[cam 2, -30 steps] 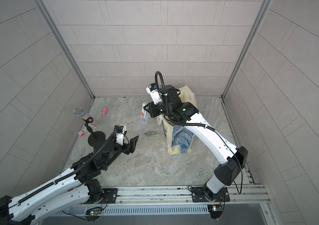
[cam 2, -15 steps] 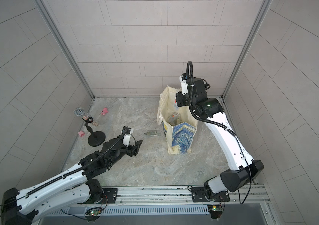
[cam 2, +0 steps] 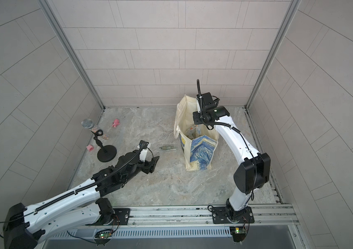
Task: Put the compass set into the canvas bag
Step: Place the compass set in the canvas bag.
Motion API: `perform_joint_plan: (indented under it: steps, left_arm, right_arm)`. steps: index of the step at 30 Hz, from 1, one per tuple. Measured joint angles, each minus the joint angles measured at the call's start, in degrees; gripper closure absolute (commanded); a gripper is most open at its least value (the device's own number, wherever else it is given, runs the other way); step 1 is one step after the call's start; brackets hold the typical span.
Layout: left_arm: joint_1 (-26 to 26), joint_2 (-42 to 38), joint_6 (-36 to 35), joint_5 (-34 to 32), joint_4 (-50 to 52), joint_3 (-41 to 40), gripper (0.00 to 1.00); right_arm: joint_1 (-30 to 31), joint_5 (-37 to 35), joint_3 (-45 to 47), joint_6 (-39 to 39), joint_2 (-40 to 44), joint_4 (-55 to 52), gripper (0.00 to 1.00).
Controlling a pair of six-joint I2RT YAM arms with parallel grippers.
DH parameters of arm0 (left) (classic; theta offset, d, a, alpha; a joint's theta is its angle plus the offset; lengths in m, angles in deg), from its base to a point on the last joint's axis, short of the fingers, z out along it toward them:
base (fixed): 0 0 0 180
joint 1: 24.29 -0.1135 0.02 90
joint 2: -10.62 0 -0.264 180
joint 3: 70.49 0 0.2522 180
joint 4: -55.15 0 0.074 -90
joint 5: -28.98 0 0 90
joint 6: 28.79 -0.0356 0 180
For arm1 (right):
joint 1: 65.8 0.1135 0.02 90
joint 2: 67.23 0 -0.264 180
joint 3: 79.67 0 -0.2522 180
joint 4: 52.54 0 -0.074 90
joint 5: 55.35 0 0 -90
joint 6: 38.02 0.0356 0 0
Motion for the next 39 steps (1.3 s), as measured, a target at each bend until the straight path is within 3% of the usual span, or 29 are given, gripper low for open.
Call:
perform_joint_plan:
  steps: [21,28,39]
  left_arm:
    - [-1.0,1.5,0.7,-1.1,-0.1,0.6,0.19]
    - [-1.6,2.2,2.3,-2.2,-0.1,0.6,0.19]
    - [-2.3,2.7,4.0,-2.9,0.4,0.6,0.17]
  right_arm:
    - [0.0,0.7,-1.3,1.4,-11.9,-2.4,1.00]
    - [0.0,0.6,-1.3,1.4,-12.0,-2.4,0.79]
    - [0.0,0.5,-1.3,1.8,-11.7,-3.3,0.63]
